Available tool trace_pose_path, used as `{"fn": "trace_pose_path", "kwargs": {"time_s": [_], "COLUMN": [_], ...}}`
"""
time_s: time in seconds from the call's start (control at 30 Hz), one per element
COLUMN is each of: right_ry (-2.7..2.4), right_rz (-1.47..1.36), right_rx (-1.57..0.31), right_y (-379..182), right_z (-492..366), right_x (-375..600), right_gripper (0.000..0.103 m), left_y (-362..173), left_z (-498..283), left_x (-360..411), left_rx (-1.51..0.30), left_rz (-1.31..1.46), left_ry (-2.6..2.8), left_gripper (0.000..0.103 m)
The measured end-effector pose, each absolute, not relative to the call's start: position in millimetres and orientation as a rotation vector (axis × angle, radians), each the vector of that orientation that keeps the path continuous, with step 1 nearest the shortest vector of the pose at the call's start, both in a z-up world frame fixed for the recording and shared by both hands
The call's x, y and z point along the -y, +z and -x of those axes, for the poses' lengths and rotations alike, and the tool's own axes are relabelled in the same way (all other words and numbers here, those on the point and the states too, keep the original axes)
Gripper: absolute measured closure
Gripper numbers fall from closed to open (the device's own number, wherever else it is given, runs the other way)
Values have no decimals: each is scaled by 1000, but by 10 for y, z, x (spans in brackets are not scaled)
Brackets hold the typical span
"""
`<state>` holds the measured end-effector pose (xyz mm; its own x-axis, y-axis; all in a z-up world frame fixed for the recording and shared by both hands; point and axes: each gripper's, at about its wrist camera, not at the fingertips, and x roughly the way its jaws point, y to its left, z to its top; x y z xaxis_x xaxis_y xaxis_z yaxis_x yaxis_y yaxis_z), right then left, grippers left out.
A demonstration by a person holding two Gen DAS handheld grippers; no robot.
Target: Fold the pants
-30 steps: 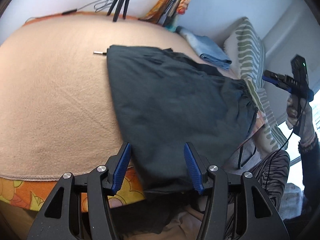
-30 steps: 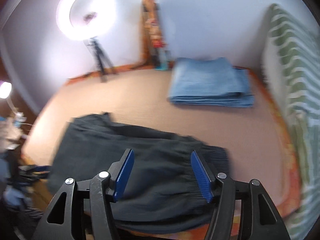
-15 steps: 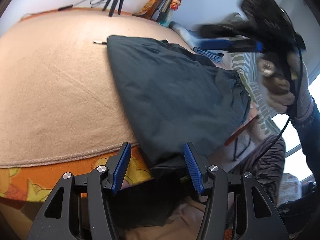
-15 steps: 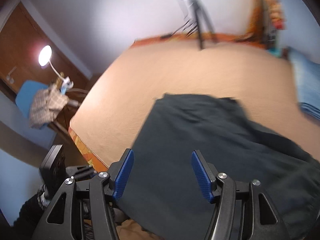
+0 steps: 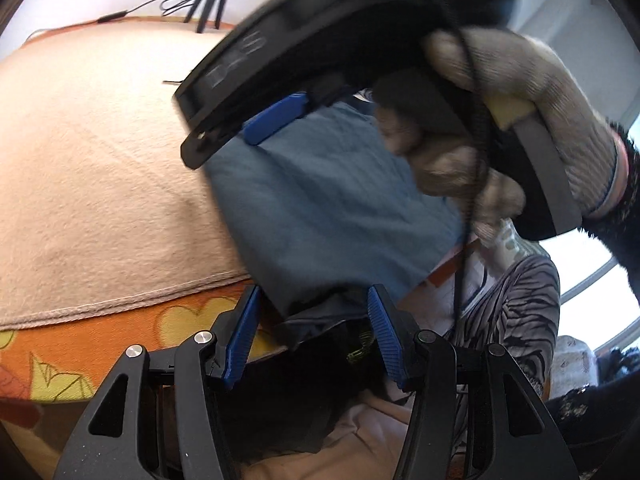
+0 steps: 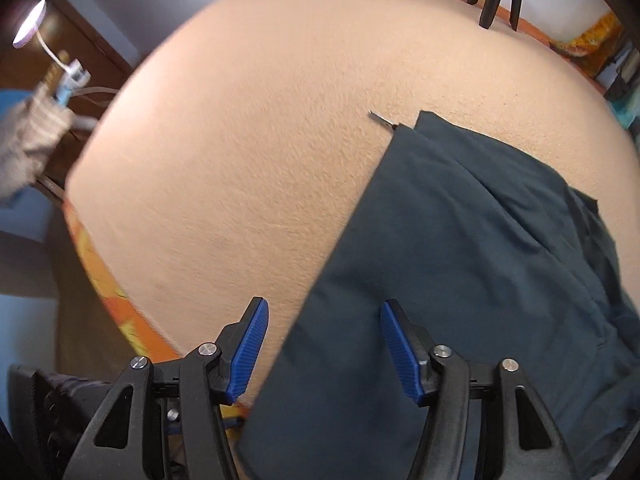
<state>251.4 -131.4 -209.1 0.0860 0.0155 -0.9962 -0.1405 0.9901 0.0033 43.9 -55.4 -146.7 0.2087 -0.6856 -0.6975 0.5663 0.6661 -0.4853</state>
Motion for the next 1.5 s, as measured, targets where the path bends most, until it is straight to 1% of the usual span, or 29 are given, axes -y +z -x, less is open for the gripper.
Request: {"fn": "trace_pose_path", "kwargs": {"time_s": [0.07,0.1,0.17,0.23,0.27,0.3,0.33,0.37,0.4,0.47,0.6,0.77,0.83,0.87,0.93,0.97,1.0,1.03,1.07,1.1,1.13,1.2,1.3,1.37,1.4,1.5], "right_ry": [95,88,96,111,117,123,128,133,135,136,142,153,156,158,175,214,237,250,263,267,262,246,216,184,173,137], "right_rz": [132,143,159,122,101,91,89,85,82,78,64,39,44,35,-19,-70,-106,-144,-169,-191,-202,-204,-213,-200,-187,-160], "right_rx": [-1495,-1488,-1471,-1463,-1459,-1454,-1447,-1440,-1435,-1428,-1424,-1422,-1421,-1425,-1428,-1429,-1426,-1407,-1393,-1373,-1357,-1339,-1335,-1333,-1331,-1339], "right_y": [-2149,-2154,-2147,-2139,-2138,-2137,-2131,-2131,-2132,-2132,-2127,-2082,-2070,-2068,-2038,-1998,-1951,-1867,-1808,-1737,-1690,-1614,-1603,-1626,-1644,-1733], "right_z": [-2533,-2535,-2538,-2542,-2534,-2522,-2501,-2482,-2467,-2448,-2432,-2423,-2425,-2427,-2452,-2466,-2475,-2471,-2468,-2467,-2467,-2484,-2531,-2605,-2634,-2736], "right_x": [1291,1289,1283,1325,1353,1371,1381,1388,1383,1369,1369,1615,1655,1668,1688,1732,1767,1821,1860,1912,1955,2031,2101,2123,2113,2058], "right_gripper": [61,63,77,91,95,96,98,98,98,98,98,99,99,99,99,97,94,89,77,72,67,67,62,54,53,52], "left_y": [-1436,-1423,-1392,-1379,-1378,-1367,-1348,-1328,-1318,-1291,-1221,-1221,-1227,-1228,-1211,-1184,-1164,-1149,-1134,-1139,-1158,-1243,-1400,-1510,-1561,-1566], "left_z": [-401,-392,-377,-361,-357,-341,-317,-301,-289,-259,-141,29,11,-20,-71,-132,-167,-202,-260,-305,-352,-468,-627,-690,-715,-733], "left_x": [603,613,631,640,617,617,613,616,610,610,596,651,622,594,533,464,407,339,252,197,152,120,178,265,317,416], "left_rx": [-1023,-1014,-1000,-989,-981,-971,-951,-932,-919,-896,-825,-783,-802,-815,-830,-837,-840,-839,-837,-842,-852,-898,-974,-1017,-1037,-1026], "left_rz": [91,85,83,68,60,54,47,35,25,21,-17,-121,-113,-92,-60,-19,15,56,122,169,217,312,379,389,376,353], "left_ry": [-871,-874,-872,-868,-868,-872,-877,-875,-875,-880,-890,-860,-862,-866,-851,-835,-825,-814,-800,-788,-776,-771,-745,-739,-729,-752], "left_gripper": [49,49,49,52,52,56,62,77,87,94,99,99,99,99,96,84,68,62,50,45,45,45,45,45,45,47]}}
